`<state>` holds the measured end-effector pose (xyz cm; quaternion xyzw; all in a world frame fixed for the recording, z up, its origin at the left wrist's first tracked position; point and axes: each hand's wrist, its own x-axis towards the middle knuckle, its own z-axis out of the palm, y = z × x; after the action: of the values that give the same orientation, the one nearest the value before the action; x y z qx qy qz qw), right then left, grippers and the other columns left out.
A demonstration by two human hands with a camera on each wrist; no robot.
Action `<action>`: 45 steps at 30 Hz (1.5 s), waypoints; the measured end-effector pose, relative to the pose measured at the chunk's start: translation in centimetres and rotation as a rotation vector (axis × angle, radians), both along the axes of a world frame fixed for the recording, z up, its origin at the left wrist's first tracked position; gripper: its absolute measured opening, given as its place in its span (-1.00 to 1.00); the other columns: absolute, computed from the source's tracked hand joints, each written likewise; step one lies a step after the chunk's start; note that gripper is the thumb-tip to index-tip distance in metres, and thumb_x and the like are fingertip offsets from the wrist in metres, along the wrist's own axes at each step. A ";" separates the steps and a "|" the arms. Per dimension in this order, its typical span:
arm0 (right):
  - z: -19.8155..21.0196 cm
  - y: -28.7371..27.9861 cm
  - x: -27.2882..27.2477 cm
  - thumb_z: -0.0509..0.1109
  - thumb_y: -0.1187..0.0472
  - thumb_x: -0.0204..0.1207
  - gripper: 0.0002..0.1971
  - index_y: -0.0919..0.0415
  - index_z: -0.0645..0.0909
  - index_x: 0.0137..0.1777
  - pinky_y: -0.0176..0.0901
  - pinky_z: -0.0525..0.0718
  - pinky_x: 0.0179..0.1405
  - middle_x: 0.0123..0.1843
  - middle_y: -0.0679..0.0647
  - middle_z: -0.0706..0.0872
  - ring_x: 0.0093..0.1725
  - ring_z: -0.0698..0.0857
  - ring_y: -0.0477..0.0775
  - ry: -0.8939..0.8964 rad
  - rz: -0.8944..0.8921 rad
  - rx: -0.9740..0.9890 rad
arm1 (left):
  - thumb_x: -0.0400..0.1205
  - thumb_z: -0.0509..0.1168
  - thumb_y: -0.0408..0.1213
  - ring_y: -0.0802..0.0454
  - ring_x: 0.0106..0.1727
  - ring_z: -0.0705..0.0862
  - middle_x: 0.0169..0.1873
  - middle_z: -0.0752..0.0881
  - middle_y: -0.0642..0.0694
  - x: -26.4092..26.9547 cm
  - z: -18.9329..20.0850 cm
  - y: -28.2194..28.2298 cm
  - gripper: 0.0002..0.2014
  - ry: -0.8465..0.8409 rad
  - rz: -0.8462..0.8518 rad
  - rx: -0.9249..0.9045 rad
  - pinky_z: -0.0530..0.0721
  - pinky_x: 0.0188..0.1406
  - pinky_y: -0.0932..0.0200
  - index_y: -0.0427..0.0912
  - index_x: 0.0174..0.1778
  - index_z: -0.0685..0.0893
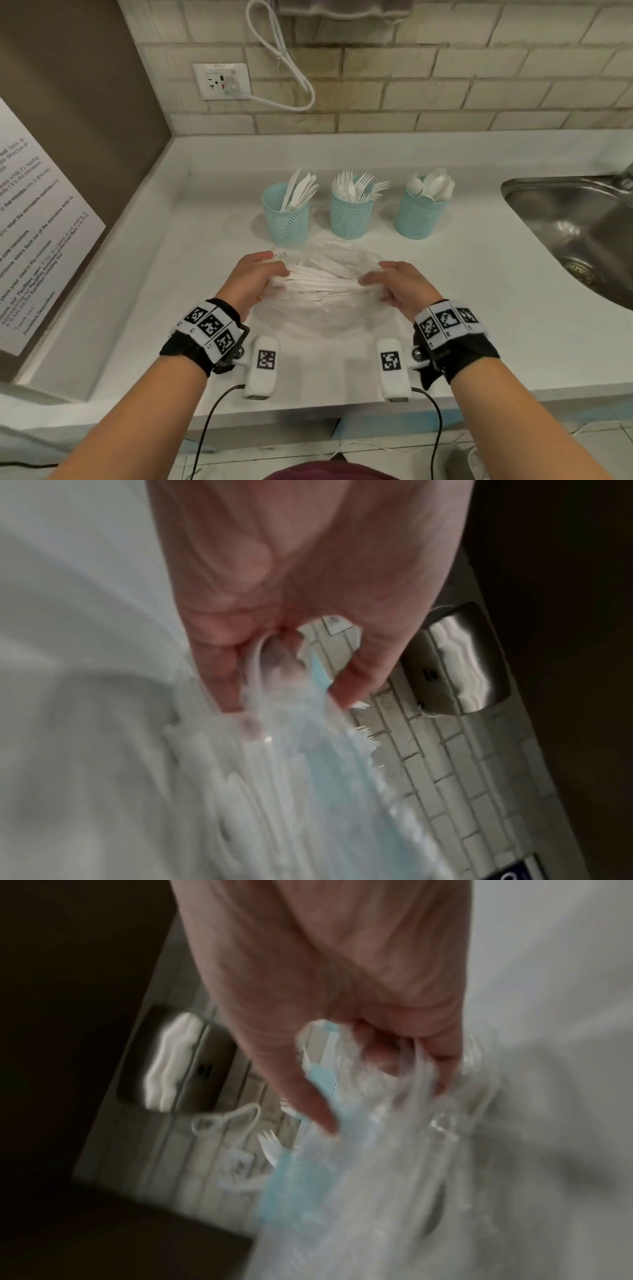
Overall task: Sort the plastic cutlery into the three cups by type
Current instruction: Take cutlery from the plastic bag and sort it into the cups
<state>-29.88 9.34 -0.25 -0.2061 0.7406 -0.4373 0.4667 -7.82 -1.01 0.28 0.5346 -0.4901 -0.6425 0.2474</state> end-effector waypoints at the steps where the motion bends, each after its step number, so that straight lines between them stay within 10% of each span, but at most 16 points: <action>1: -0.2 -0.1 -0.2 0.43 0.48 0.35 -0.64 0.17 0.47 0.07 -0.18 0.55 -0.53 -0.15 0.14 0.51 -0.41 0.49 0.01 0.116 0.016 0.073 | 0.34 0.46 -0.44 -0.01 -0.23 0.60 -0.09 0.63 -0.14 0.1 -0.3 -0.3 -0.58 -0.111 0.018 -0.063 0.60 -0.16 0.14 -0.09 0.07 0.56; 4: -0.1 0.1 -1.2 0.27 0.50 0.46 -0.79 0.22 0.44 -0.02 -0.12 0.74 -0.56 0.09 0.21 0.48 -0.38 0.61 0.14 0.292 -0.027 0.145 | 0.39 0.38 -0.55 -0.09 -0.15 0.58 -0.11 0.60 -0.15 1.1 -0.7 -0.8 -0.66 -0.482 -0.010 -0.358 0.48 -0.26 0.18 -0.11 -0.01 0.56; 8: 0.4 0.9 -3.1 0.49 0.33 0.35 -0.84 0.15 0.56 -0.33 0.03 0.73 0.02 0.12 0.24 0.46 -0.08 0.66 0.28 0.654 -0.016 0.122 | 0.46 0.36 -0.49 -0.12 0.00 0.55 0.00 0.44 -0.14 2.8 -0.8 -1.2 -0.83 -0.710 -0.049 -0.682 0.40 -0.01 0.30 -0.13 -0.18 0.72; 12: 2.1 1.8 -5.0 0.64 0.22 0.26 -0.82 0.28 0.72 -0.37 -0.44 0.44 -0.32 -0.35 0.04 0.69 -0.31 0.61 -0.02 0.753 0.015 -0.062 | 0.40 0.57 -0.25 -0.01 0.08 0.48 -0.07 0.53 -0.07 4.5 1.0 -2.0 -0.92 -0.699 -0.060 -0.849 0.34 0.12 0.32 -0.06 -0.22 0.84; 16: 1.5 2.2 -7.1 0.62 0.18 0.30 -0.73 0.30 0.67 -0.47 -0.23 0.50 -0.27 -0.61 0.02 0.58 -0.46 0.50 0.04 0.575 0.007 -0.026 | 0.43 0.56 -0.23 0.11 -0.15 0.75 -0.23 0.82 0.02 6.0 1.5 -3.8 -0.91 -0.570 -0.045 -0.656 0.65 0.06 0.28 -0.04 -0.18 0.85; 22: 1.1 1.0 -6.4 0.53 0.30 0.36 -0.65 0.21 0.71 0.18 -0.13 0.50 0.15 0.03 0.16 0.65 -0.02 0.57 0.11 0.855 0.199 0.002 | 0.50 0.41 -0.46 0.03 -0.06 0.73 -0.12 0.77 0.01 5.2 -0.2 -3.5 -0.71 -0.653 -0.141 -0.756 0.69 0.06 0.06 0.08 -0.12 0.62; 26: 1.9 0.4 -2.4 0.38 0.42 0.37 -0.77 0.17 0.69 -0.02 -0.18 0.58 0.04 -0.02 0.07 0.60 -0.10 0.55 -0.02 0.982 0.417 -0.413 | 0.54 0.38 -0.34 0.03 0.20 0.57 0.16 0.69 0.08 3.9 -0.5 -2.8 -0.71 -0.764 -0.424 -0.877 0.54 0.27 0.04 0.26 -0.17 0.70; 29: 1.2 0.1 -0.9 0.27 0.26 0.55 -0.74 0.03 0.71 0.14 -0.07 0.62 0.18 0.17 -0.01 0.74 0.06 0.69 0.03 1.035 0.633 -0.126 | 0.43 0.50 -0.14 0.05 0.29 0.39 0.28 0.54 0.15 3.2 -0.1 -2.5 -0.52 -0.888 -0.507 -0.788 0.46 0.31 0.05 0.21 0.27 0.62; 32: 1.4 0.0 -1.5 0.37 0.04 0.53 -0.43 -0.06 0.36 0.55 -0.08 0.46 0.42 0.55 -0.06 0.47 0.49 0.48 0.03 1.099 0.775 0.143 | 0.29 0.59 -0.05 0.06 0.37 0.26 0.39 0.34 0.16 2.8 0.9 -2.0 -0.13 -0.890 -0.534 -0.728 0.39 0.33 0.00 0.18 0.53 0.36; 37: 1.5 -0.6 -1.3 0.58 -0.06 0.29 0.06 0.02 -0.01 0.67 0.02 0.35 0.55 0.73 -0.04 -0.07 0.62 0.29 0.08 1.074 0.987 0.248 | 0.21 0.60 0.04 0.00 0.49 0.12 0.48 0.14 0.06 1.8 1.1 -1.4 0.11 -1.063 -0.629 -0.694 0.25 0.43 -0.02 0.10 0.63 0.12; 45: -0.5 -1.0 -1.1 0.49 0.06 0.41 -0.69 -0.01 0.62 0.15 -0.06 0.48 0.20 0.15 0.03 0.60 0.21 0.56 0.11 1.151 0.830 0.039 | 0.43 0.43 -0.07 -0.03 0.31 0.42 0.27 0.49 0.03 -3.1 -0.2 1.9 -0.51 -0.930 -0.801 -1.289 0.31 0.27 0.04 0.14 0.30 0.53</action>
<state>-30.95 8.30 -0.74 -0.6612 0.7376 -0.0320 0.1330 -10.96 0.90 0.05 0.2867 -0.9574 0.0020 0.0329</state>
